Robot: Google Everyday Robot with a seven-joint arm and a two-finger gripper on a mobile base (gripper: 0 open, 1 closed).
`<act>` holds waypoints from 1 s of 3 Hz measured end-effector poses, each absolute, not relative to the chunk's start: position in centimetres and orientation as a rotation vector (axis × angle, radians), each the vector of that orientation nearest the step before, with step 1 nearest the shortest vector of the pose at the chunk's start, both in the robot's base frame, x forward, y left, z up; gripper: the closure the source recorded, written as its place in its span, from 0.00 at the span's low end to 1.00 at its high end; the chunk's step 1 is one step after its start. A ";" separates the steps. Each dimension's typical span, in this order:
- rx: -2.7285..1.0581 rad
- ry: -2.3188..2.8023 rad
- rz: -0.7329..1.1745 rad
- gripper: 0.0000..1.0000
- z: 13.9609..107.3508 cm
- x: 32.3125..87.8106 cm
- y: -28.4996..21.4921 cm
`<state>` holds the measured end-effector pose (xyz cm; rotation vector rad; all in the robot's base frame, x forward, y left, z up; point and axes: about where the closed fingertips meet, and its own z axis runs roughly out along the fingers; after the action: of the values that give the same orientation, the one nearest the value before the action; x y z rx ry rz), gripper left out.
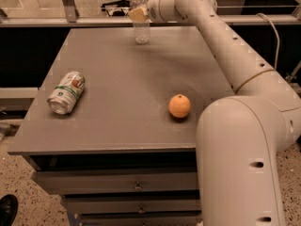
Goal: Move water bottle near 7up can
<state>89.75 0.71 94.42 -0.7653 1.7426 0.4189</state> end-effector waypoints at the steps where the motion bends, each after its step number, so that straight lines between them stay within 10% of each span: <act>1: -0.766 1.710 0.431 0.83 95.7 88.6 0.2; 3: -0.855 1.624 0.566 1.00 99.4 80.9 0.4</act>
Offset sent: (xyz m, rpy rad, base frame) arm -0.0926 -0.0236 0.0683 0.0645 -0.0657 0.1354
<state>80.86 0.38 99.44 -0.8548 1.6238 0.5655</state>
